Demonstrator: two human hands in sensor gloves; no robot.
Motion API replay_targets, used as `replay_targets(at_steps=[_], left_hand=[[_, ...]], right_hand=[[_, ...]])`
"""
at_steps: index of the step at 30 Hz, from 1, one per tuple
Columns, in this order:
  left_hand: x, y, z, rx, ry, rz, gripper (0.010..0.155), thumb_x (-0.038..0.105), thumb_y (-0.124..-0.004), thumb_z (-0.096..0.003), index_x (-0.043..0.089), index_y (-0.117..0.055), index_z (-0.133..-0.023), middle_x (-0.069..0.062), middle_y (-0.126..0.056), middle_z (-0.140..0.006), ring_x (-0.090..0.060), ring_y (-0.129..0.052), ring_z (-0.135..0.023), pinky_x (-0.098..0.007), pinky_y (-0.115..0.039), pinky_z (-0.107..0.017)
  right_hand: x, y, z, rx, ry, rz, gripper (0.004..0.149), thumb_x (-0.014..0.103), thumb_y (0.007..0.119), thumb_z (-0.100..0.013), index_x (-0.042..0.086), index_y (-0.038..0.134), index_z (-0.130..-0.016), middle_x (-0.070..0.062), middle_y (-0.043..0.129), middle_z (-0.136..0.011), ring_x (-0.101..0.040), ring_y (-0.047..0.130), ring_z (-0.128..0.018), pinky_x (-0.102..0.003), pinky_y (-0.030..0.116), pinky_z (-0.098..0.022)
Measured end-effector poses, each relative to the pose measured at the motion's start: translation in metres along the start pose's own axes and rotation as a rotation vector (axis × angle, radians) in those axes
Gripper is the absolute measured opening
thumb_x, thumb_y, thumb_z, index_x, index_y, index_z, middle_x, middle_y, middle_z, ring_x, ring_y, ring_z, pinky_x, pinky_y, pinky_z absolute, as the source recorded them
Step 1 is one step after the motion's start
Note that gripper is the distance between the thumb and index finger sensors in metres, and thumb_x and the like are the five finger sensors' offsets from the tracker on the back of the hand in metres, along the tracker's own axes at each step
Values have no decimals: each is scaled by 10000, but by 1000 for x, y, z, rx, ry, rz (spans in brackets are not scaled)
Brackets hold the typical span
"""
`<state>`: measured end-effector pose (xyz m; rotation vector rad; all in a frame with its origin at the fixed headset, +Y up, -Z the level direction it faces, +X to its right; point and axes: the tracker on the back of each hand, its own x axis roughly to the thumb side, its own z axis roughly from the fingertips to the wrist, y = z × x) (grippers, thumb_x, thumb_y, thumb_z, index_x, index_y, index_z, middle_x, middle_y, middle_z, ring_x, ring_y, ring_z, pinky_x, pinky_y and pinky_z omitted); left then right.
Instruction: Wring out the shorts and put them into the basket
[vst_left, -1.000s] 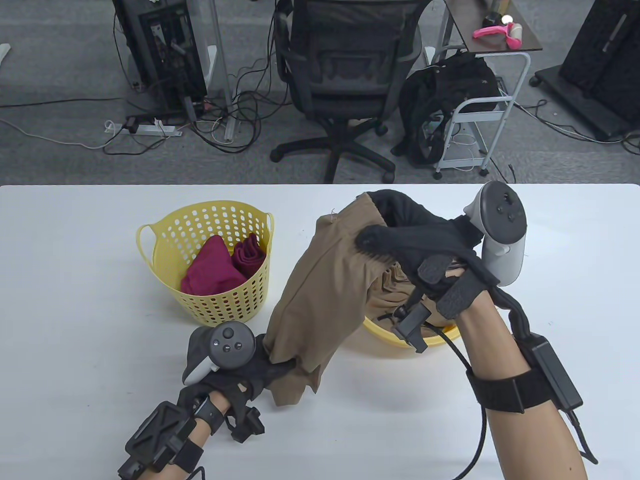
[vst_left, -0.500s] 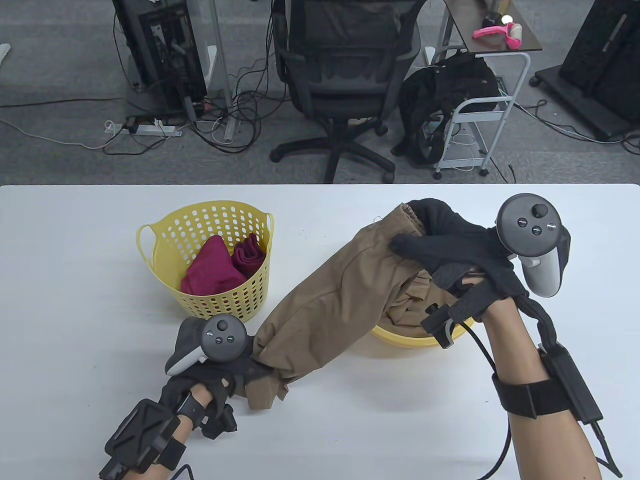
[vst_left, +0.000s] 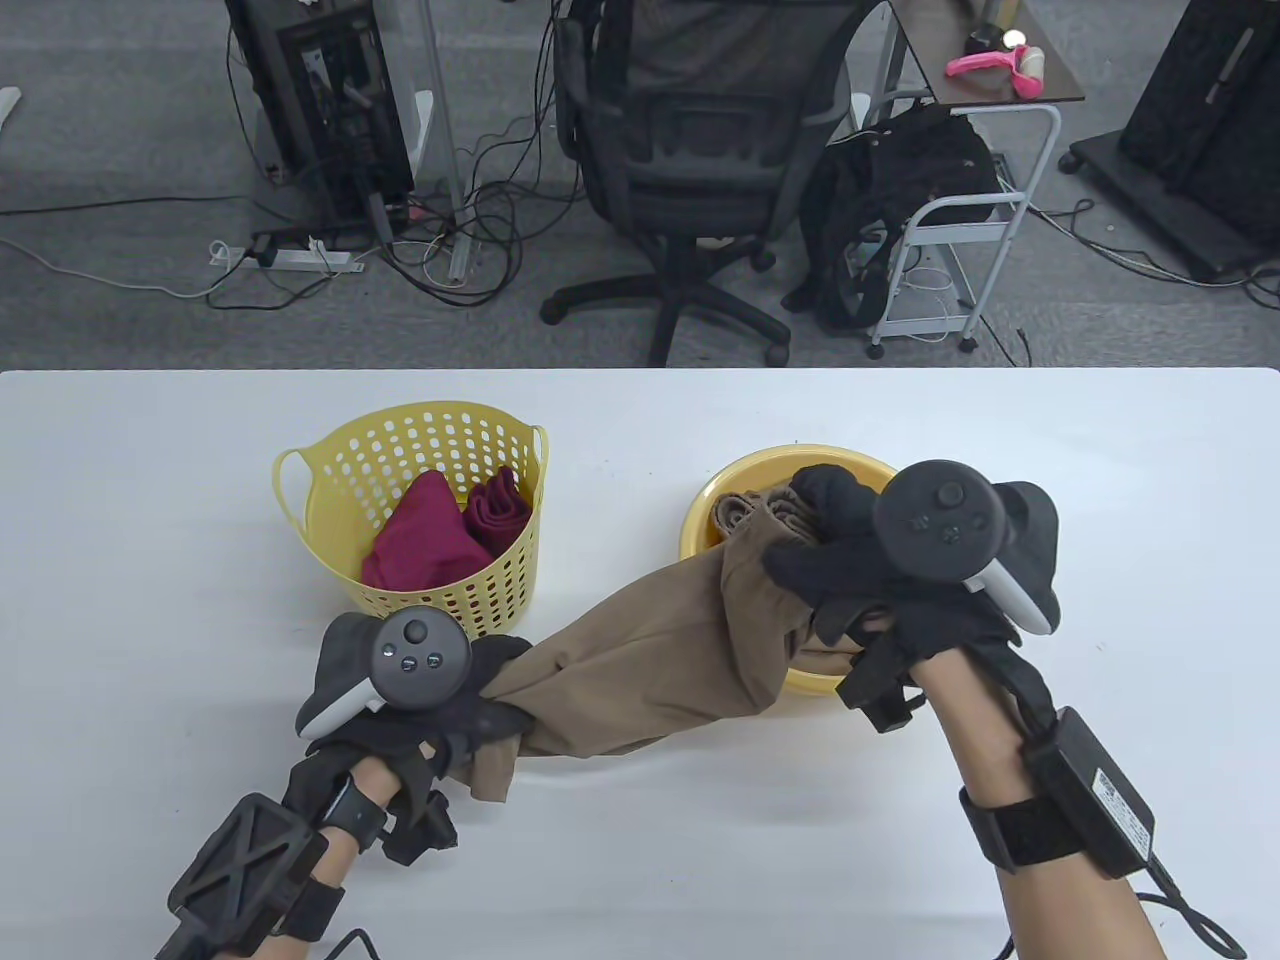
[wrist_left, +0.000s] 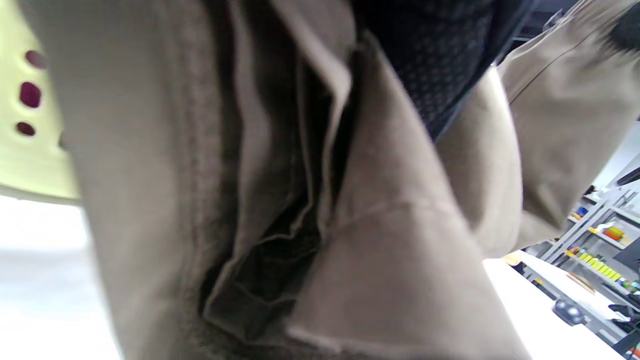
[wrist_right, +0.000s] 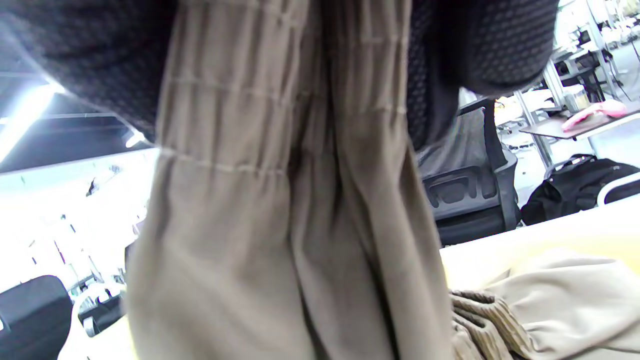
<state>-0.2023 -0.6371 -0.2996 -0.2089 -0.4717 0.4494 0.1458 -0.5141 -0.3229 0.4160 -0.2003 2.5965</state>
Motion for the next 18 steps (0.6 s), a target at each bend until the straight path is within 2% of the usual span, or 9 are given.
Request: replay_targets(at_steps=[9,18], left_hand=[[21,15,0,85,-39,135,649,332,-982,-450,90,-710,-988,-81,-993,-747,-355,-1070,-646,-618,-798,-525],[40,15,-6,195,-44,317,619,331,-940,-492,108,-677,-1007,-118,-919,-809,-405,-993,-709,-649,-752,-544]], right_hand=[[31,34,-2,44,-71,113,704,510,923,-473,83,653,-962,-168,874,-820,-379,963,-605,-524,801,-513],[50,62,-4,84,-100,103,700,510,928,-464,60,690,-944,-180,906,-786,-355,1011,-544,-492,851,-463]])
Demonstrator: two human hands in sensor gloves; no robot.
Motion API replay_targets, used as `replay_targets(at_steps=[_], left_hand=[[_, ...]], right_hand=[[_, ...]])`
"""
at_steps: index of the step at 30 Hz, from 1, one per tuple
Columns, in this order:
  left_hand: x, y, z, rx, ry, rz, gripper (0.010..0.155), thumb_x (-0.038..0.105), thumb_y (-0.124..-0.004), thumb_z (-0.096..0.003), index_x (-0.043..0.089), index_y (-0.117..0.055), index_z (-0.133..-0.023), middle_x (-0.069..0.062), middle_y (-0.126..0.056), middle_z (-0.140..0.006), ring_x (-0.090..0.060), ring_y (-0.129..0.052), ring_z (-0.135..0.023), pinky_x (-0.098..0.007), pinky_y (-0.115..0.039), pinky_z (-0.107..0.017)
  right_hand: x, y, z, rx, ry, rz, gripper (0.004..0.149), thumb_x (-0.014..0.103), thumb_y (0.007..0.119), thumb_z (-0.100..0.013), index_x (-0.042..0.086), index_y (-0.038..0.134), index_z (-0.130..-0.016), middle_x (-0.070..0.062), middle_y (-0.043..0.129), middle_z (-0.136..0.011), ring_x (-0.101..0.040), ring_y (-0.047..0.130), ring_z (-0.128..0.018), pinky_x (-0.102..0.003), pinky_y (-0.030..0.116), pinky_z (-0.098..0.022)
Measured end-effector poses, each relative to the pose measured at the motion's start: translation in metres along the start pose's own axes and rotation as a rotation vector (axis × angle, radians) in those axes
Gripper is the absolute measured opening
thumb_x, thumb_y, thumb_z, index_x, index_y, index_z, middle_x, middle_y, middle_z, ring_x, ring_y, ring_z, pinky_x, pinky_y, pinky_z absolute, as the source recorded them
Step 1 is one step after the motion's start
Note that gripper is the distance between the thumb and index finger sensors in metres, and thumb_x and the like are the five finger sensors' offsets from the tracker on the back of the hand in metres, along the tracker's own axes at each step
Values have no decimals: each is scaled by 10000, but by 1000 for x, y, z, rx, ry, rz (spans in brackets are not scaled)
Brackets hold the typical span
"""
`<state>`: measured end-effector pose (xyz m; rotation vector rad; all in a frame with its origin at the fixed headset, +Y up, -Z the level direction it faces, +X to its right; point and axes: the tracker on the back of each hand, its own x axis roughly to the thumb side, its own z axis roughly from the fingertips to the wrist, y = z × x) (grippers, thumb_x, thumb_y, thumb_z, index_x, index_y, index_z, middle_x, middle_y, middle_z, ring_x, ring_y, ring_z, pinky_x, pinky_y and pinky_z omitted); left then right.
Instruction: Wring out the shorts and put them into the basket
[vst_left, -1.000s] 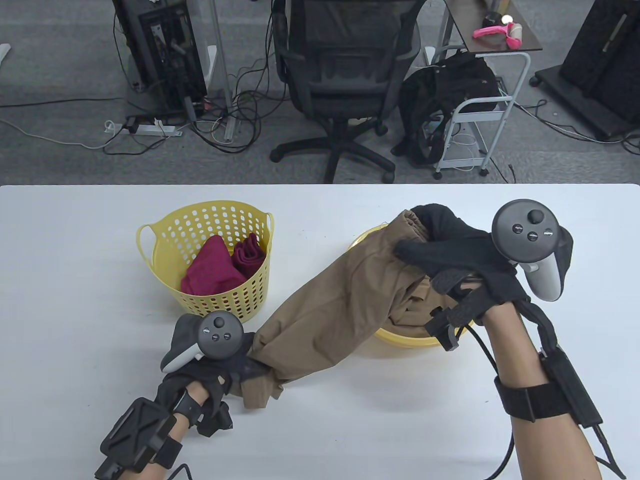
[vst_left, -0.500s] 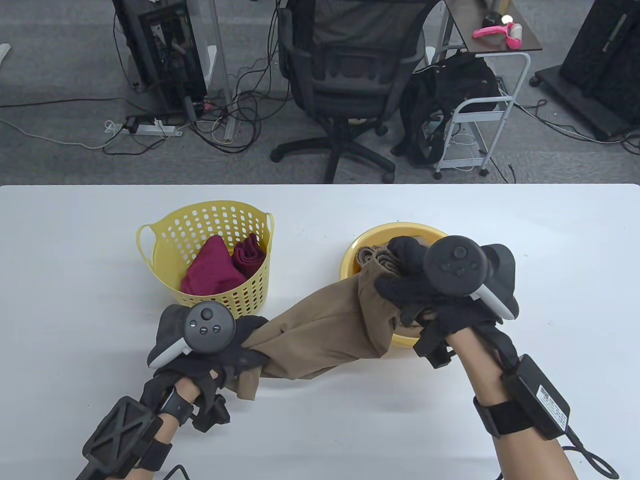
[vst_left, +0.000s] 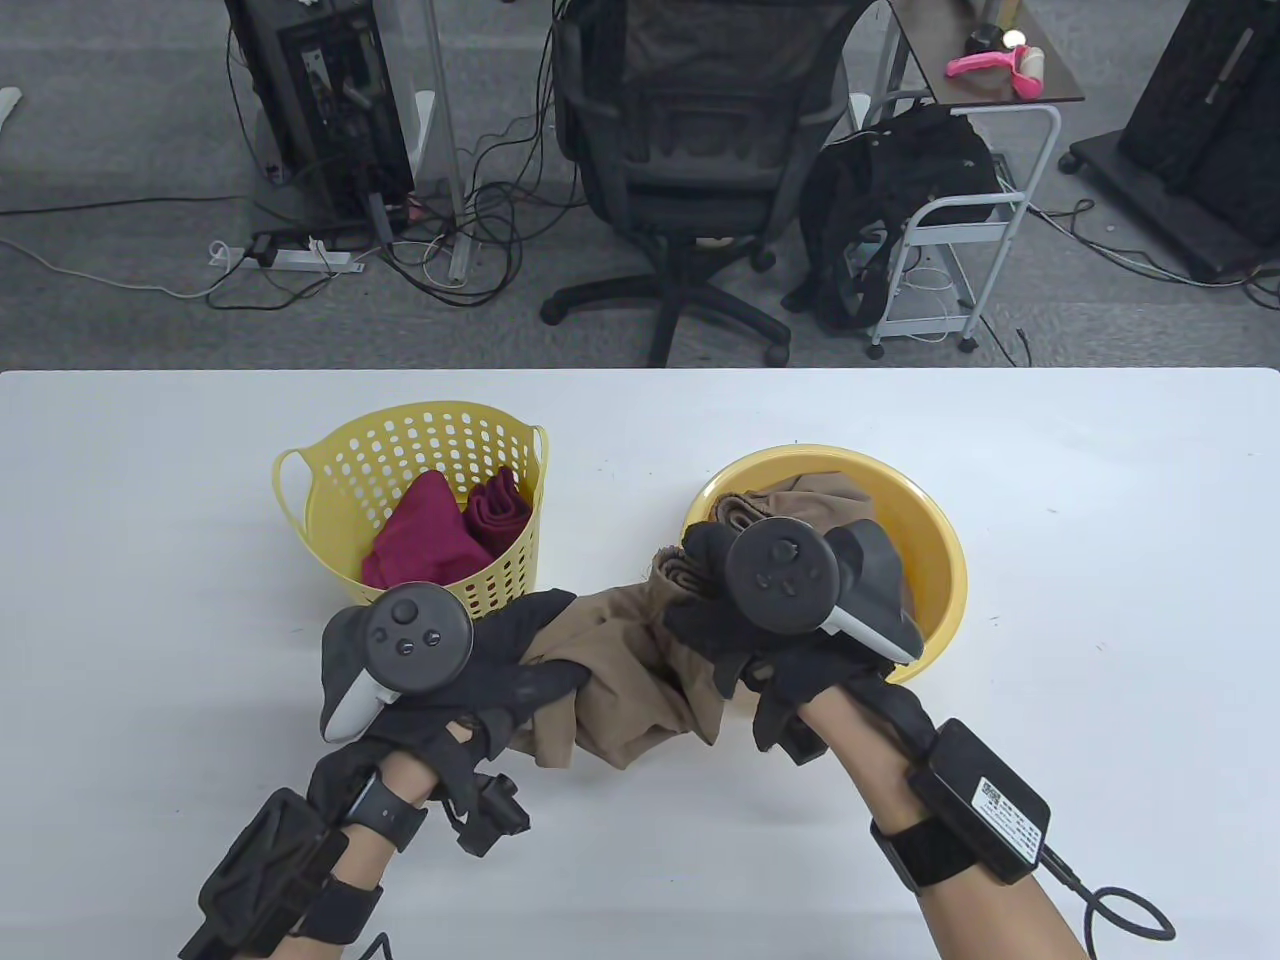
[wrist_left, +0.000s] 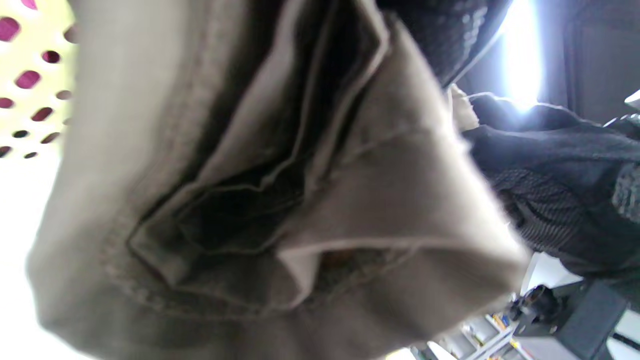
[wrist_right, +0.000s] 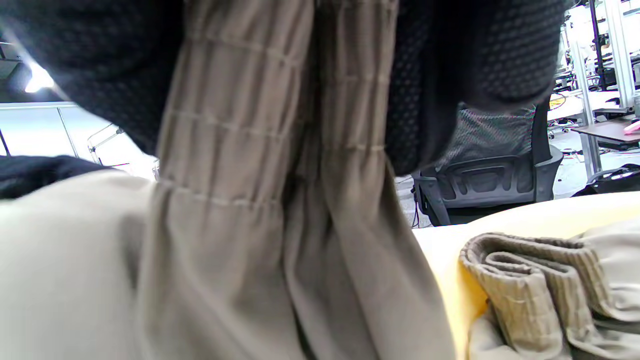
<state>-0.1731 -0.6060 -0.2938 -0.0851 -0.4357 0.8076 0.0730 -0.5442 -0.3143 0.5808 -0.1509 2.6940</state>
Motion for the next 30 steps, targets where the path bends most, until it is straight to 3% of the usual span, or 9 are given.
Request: replay_targets(at_steps=[5,11,17,20,25,30], left_hand=[[4,-8,-3,27,0,76,582,341,-902,-519,144,-662,-1011,-212,-783,-944,-497,-874,-821,-657,-748,-545],[4,-19,-3,40,-33,187,631,345,-848,-544,90,-544,-1035,-377,-529,-1116,-646,-671,-963,-659,-686,-602],[9,-28,-2,26,-134,265,830,407,-859,-539,67,-337,-1086,-388,-366,-1155,-668,-533,-1021,-663,-599,-652],[13,-31,-2,4,-184,266,1027,455,-916,-497,38,-205,-1109,-402,-283,-1162,-686,-476,-1033,-677,-559,-663],[19,-35,-2,36,-211,152,1231,462,-1016,-412,4,-105,-1102,-389,-224,-1170,-685,-465,-1045,-689,-547,-670],[23,-36,-1,92,-209,49,1303,477,-1056,-363,-11,-98,-1098,-390,-262,-1166,-660,-532,-1042,-716,-587,-652]], right_hand=[[5,6,-2,16,-3,-69,695,511,918,-471,32,712,-931,-191,923,-763,-350,1026,-523,-484,868,-444],[6,10,-2,18,20,-148,690,496,915,-475,-1,728,-915,-215,937,-735,-346,1046,-494,-479,892,-417],[7,14,-2,24,43,-229,676,470,916,-480,-25,740,-905,-236,944,-721,-351,1061,-478,-482,908,-402],[9,14,-1,12,65,-268,659,459,917,-483,-23,752,-901,-243,950,-714,-356,1067,-473,-487,916,-396],[15,15,-1,16,74,-348,653,446,917,-485,-44,761,-887,-264,955,-692,-351,1086,-448,-482,939,-375],[25,15,3,20,63,-393,654,429,908,-492,-71,752,-884,-294,946,-687,-358,1095,-445,-482,951,-370]])
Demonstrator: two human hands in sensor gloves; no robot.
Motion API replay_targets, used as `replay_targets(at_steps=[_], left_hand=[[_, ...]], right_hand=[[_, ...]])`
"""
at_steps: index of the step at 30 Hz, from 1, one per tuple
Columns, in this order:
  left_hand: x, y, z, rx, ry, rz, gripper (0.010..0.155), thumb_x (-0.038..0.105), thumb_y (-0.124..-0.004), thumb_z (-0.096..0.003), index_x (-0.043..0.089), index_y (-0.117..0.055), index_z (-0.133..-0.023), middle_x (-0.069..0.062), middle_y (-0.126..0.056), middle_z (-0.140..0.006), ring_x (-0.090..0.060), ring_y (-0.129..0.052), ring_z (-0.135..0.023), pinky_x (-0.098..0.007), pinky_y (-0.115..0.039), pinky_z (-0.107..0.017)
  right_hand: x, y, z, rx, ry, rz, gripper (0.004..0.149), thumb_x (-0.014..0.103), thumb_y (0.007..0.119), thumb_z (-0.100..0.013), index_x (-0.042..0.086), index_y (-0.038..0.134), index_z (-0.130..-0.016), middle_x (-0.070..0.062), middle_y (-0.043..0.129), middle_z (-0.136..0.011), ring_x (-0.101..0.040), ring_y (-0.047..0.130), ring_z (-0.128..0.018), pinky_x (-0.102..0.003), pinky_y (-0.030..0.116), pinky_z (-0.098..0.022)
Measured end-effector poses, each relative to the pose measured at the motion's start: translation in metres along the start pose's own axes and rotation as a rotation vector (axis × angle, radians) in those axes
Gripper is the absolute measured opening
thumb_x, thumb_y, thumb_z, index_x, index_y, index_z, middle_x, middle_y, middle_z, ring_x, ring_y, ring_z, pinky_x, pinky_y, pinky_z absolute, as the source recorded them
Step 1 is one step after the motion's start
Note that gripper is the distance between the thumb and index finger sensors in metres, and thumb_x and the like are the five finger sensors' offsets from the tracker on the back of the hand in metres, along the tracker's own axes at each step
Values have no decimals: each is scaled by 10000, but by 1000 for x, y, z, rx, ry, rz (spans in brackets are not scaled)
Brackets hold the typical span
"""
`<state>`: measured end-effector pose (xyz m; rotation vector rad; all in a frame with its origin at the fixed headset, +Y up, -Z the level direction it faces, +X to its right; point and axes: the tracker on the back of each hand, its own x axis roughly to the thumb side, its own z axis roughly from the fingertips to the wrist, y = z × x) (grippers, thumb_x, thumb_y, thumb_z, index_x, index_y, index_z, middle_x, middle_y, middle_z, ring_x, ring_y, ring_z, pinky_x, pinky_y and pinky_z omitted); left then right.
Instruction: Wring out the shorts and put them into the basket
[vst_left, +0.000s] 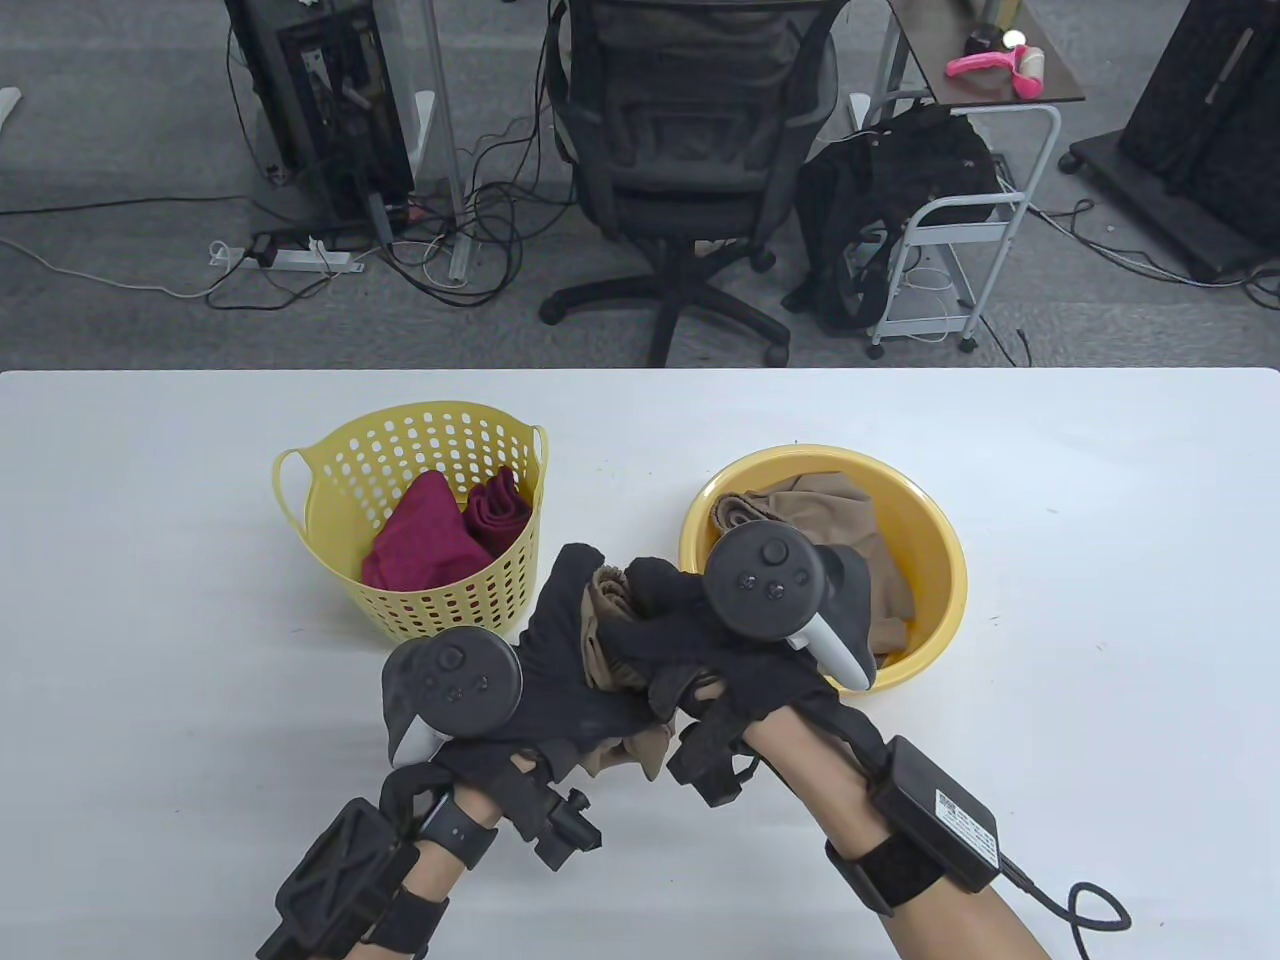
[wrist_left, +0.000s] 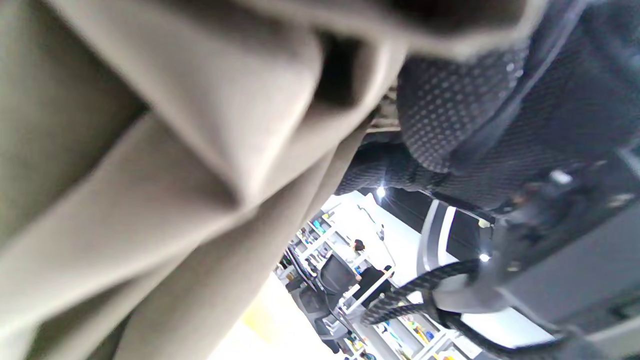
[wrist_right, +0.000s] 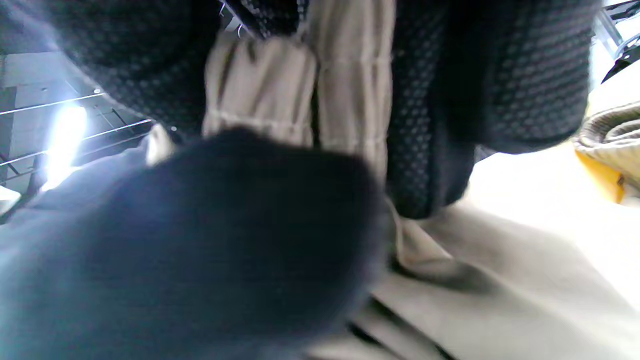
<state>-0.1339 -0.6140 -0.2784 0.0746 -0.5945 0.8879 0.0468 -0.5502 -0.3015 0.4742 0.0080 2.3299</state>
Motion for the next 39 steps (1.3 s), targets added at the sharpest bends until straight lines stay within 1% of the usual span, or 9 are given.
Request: replay_targets(at_steps=[6,8,10,16,19,22,26,31,39], left_hand=[[1,0,0,49,3,-55,1309,529,-1070,-333,5,-154,-1109,-361,-339,-1167,-622,-607,-1030,-749,-625,-622],[1,0,1,58,6,-70,1299,536,-1070,-342,14,-164,-1112,-337,-377,-1164,-605,-642,-1022,-747,-638,-617],[-1,2,0,51,1,-53,1239,529,-1073,-356,55,-221,-1121,-299,-441,-1166,-583,-678,-1019,-742,-649,-619],[-1,8,1,58,-13,-71,1114,480,-1080,-379,79,-339,-1107,-247,-603,-1106,-486,-835,-943,-690,-729,-611],[-2,9,2,71,-10,-64,1031,466,-1064,-408,96,-386,-1090,-218,-660,-1074,-449,-885,-900,-662,-764,-601],[-4,11,3,79,-9,-36,931,447,-1041,-442,118,-439,-1071,-194,-714,-1041,-418,-928,-860,-641,-793,-591],[-6,12,3,74,-8,-25,851,431,-1008,-477,128,-467,-1061,-189,-739,-1024,-411,-946,-837,-636,-804,-583],[-10,17,6,88,5,26,796,434,-976,-506,143,-480,-1057,-184,-742,-1021,-409,-943,-834,-638,-799,-583],[-9,31,10,114,-25,82,754,467,-975,-500,187,-539,-1047,-161,-780,-1010,-393,-961,-826,-633,-802,-587]], right_hand=[[9,4,6,-14,-9,-12,655,418,916,-486,-94,757,-864,-310,945,-672,-362,1108,-436,-475,967,-363],[12,5,7,-21,-15,-7,656,418,924,-479,-100,766,-850,-311,948,-660,-363,1111,-430,-475,968,-359],[13,5,7,-11,-22,-7,656,418,927,-477,-103,768,-843,-314,948,-657,-364,1113,-429,-474,971,-358],[6,4,6,10,-25,-75,658,443,919,-482,-84,770,-849,-301,940,-681,-372,1099,-465,-488,948,-385],[0,1,6,35,-38,-76,661,507,882,-500,-44,783,-852,-266,945,-700,-378,1075,-500,-508,911,-417],[-8,0,7,45,-23,-132,631,524,847,-520,-3,794,-862,-238,948,-724,-376,1060,-527,-513,892,-438],[-17,-1,7,42,-10,-165,619,542,817,-532,28,798,-876,-219,940,-751,-381,1036,-566,-539,853,-475],[-26,-10,7,28,-11,-172,619,579,791,-533,71,805,-887,-205,915,-796,-396,1005,-616,-556,820,-510],[-53,-19,0,38,51,-254,674,612,793,-519,97,765,-954,-254,785,-939,-510,849,-790,-647,702,-585]])
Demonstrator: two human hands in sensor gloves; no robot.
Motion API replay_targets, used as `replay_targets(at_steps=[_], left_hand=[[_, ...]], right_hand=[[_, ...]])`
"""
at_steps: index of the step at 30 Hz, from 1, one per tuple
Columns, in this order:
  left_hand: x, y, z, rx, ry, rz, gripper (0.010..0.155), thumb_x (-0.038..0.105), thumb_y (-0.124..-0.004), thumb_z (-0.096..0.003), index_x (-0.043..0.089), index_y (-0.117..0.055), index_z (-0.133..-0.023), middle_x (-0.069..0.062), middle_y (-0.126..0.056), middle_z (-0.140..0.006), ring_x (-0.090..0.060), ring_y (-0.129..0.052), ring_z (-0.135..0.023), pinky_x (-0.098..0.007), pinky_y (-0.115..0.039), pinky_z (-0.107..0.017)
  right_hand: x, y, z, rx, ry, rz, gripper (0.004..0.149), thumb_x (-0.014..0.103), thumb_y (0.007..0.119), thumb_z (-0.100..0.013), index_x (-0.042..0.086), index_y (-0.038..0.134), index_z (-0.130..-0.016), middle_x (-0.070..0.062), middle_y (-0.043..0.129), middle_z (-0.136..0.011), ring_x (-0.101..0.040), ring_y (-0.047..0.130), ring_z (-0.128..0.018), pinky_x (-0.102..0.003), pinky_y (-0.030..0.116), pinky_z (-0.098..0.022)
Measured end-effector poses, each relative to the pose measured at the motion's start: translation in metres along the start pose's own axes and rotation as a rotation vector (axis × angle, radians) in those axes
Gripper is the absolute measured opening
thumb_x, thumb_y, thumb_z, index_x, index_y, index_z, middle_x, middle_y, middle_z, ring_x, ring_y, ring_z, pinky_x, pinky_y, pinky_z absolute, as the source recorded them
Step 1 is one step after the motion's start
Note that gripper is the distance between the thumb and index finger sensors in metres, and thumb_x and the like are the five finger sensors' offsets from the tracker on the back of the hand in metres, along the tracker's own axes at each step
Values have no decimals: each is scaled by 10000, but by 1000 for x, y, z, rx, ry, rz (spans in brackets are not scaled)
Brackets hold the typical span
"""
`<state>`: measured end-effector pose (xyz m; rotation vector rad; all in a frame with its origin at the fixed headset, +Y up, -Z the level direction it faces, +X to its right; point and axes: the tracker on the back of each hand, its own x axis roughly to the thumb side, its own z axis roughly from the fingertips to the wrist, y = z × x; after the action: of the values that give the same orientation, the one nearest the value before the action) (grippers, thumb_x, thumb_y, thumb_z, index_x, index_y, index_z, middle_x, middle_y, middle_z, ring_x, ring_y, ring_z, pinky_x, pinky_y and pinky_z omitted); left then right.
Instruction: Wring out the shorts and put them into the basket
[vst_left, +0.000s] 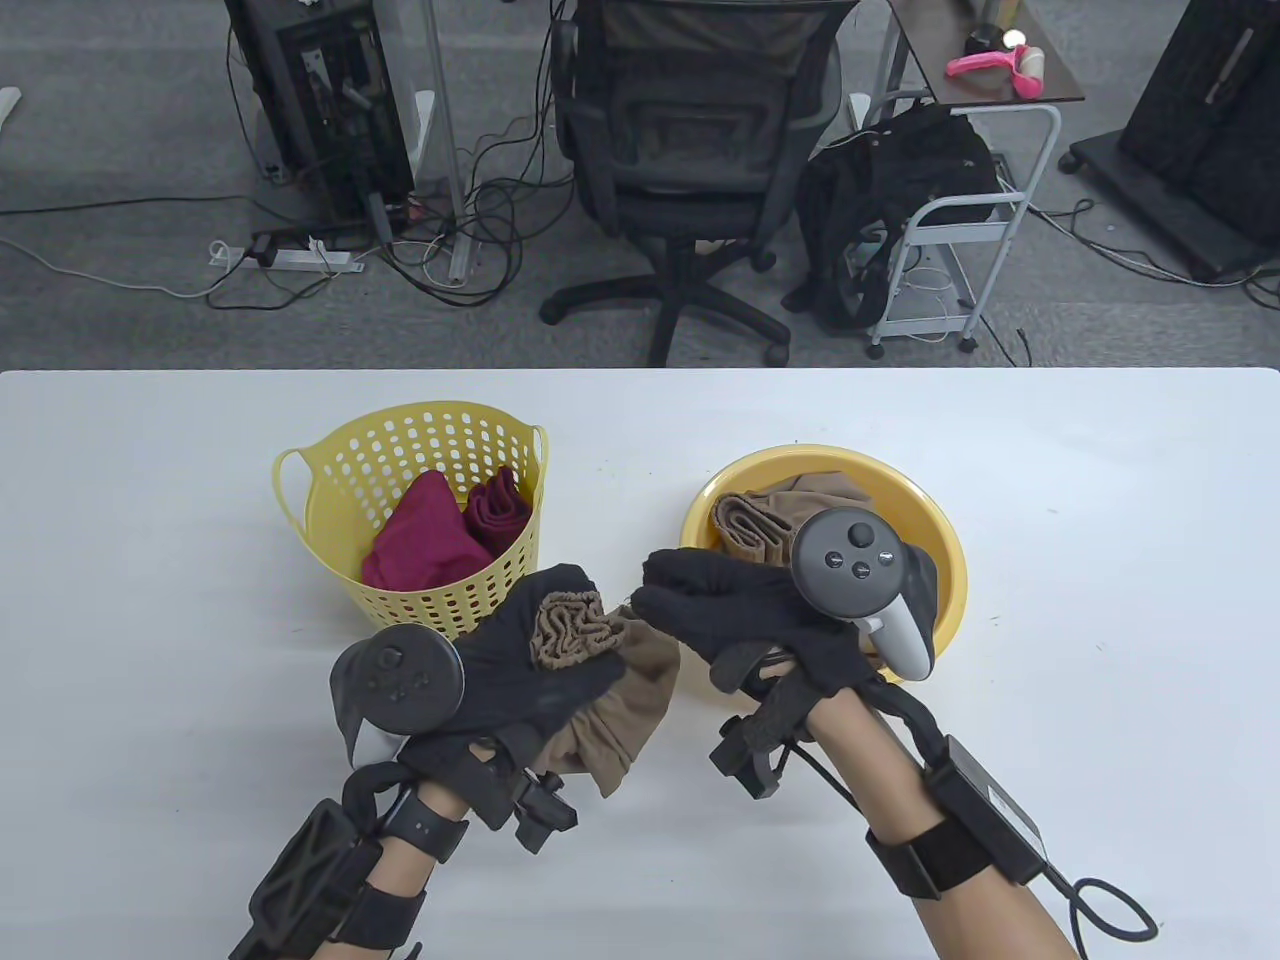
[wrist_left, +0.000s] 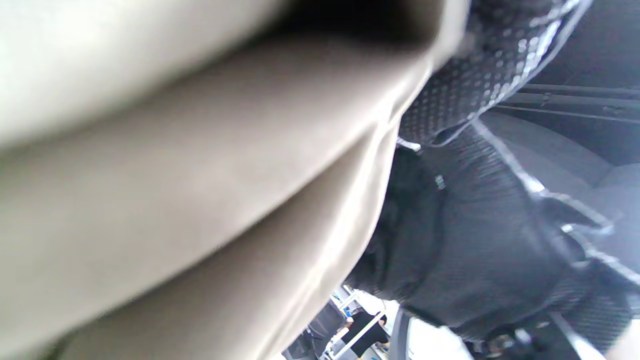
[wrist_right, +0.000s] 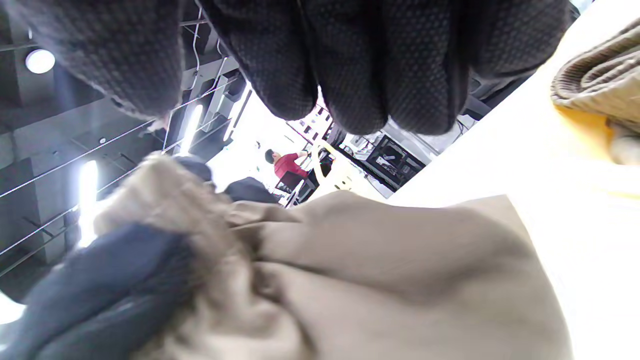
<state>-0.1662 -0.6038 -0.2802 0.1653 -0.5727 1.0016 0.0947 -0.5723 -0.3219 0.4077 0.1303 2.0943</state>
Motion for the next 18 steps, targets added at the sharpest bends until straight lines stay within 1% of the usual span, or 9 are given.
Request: replay_targets(at_steps=[4,6,8,9,10,15,18], left_hand=[[1,8,1,9,-29,88,747,472,-977,-493,203,-553,-1046,-149,-787,-1013,-387,-965,-832,-628,-802,-596],[2,12,1,12,-48,129,746,476,-977,-490,211,-556,-1045,-144,-790,-1014,-384,-966,-835,-627,-801,-601],[2,17,1,21,-64,161,744,475,-978,-488,214,-559,-1045,-142,-789,-1016,-384,-964,-839,-627,-798,-606],[1,19,1,22,-70,172,745,478,-977,-486,220,-557,-1045,-136,-789,-1019,-381,-964,-843,-626,-797,-609],[1,21,1,15,-90,197,744,479,-978,-485,223,-559,-1044,-134,-791,-1019,-379,-965,-844,-625,-796,-612],[-3,28,-1,-8,-145,327,747,474,-983,-479,229,-562,-1044,-131,-790,-1024,-382,-962,-853,-628,-789,-622],[-8,30,-3,-33,-188,430,747,472,-987,-475,231,-566,-1043,-130,-791,-1027,-385,-958,-859,-631,-783,-628]], right_hand=[[-19,-2,-6,46,36,-86,737,640,800,-505,98,722,-998,-276,721,-990,-567,748,-858,-687,652,-599],[-28,-2,-9,76,64,-137,756,645,805,-501,102,703,-1017,-288,685,-1015,-616,706,-867,-707,630,-602],[-39,1,-13,145,84,-194,776,648,805,-502,108,667,-1043,-297,631,-1046,-652,654,-880,-723,606,-606],[-41,2,-13,157,88,-206,784,653,801,-503,112,652,-1051,-301,616,-1053,-661,639,-882,-728,598,-607],[-47,4,-15,188,97,-240,801,664,793,-505,115,631,-1065,-306,588,-1066,-676,609,-889,-737,586,-610],[-66,16,-21,253,122,-401,868,729,741,-489,127,583,-1094,-318,523,-1091,-702,556,-898,-754,567,-609],[-74,28,-23,316,140,-522,913,759,719,-479,125,547,-1113,-334,481,-1101,-718,528,-898,-761,563,-607]])
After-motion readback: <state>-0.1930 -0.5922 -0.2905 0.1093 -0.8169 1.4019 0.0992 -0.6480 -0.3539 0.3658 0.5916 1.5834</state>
